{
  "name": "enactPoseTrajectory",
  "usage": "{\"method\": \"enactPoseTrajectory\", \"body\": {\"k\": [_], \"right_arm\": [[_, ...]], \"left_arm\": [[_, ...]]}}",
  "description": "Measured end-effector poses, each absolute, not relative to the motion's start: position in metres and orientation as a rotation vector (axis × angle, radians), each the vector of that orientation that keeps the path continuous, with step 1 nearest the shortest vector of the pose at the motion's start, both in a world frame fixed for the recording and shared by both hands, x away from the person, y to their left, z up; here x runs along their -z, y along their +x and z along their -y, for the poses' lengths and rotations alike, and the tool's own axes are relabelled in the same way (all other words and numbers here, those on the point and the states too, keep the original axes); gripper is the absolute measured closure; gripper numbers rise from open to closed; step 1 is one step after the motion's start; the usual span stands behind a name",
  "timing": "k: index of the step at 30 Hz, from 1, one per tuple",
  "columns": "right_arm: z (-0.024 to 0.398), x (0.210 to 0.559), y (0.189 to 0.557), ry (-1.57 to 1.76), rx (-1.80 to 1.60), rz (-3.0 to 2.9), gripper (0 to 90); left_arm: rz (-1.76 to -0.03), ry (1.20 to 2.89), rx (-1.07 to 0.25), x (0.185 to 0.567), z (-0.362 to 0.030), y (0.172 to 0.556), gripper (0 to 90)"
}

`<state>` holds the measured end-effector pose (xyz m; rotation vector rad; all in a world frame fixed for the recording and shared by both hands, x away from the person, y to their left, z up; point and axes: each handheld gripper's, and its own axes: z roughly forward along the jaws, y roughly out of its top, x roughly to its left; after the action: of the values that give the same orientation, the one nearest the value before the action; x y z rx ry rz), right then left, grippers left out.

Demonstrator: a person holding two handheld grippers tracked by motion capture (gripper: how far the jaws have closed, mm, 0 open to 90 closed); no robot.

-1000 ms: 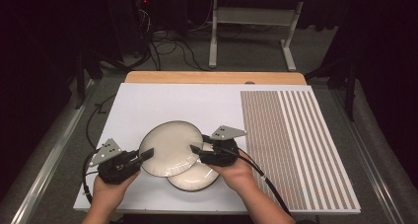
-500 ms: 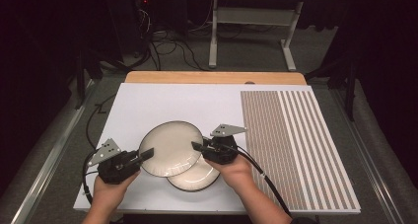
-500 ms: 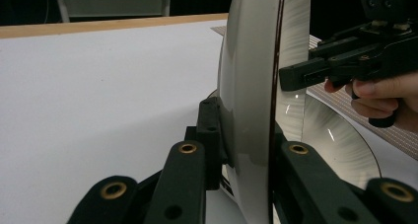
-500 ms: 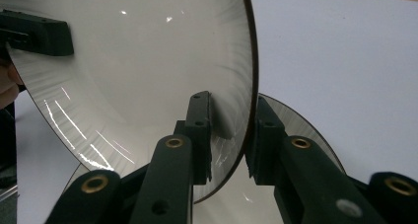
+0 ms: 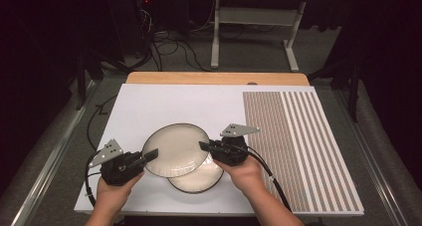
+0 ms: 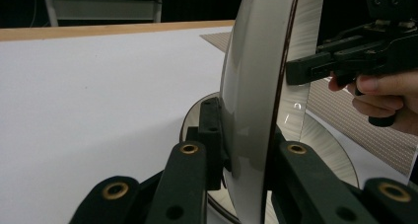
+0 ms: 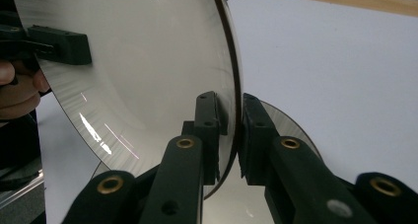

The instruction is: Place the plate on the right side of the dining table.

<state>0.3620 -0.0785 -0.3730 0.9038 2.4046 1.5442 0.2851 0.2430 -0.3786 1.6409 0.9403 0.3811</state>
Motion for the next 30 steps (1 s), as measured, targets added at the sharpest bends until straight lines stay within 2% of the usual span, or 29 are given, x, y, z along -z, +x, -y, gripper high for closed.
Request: {"method": "enactPoseTrajectory", "body": {"k": [13,30], "right_arm": [[0.111,0.351,0.354,0.908,-1.535,-2.339,85.3],[0.157,0.343,0.350,0.966,-1.516,-2.264,85.9]], "left_arm": [[-0.897,1.653,-0.373,0.366,-0.215,0.299,78.1],[-0.845,1.723,-0.353,0.352,-0.170,0.320,77.4]]}}
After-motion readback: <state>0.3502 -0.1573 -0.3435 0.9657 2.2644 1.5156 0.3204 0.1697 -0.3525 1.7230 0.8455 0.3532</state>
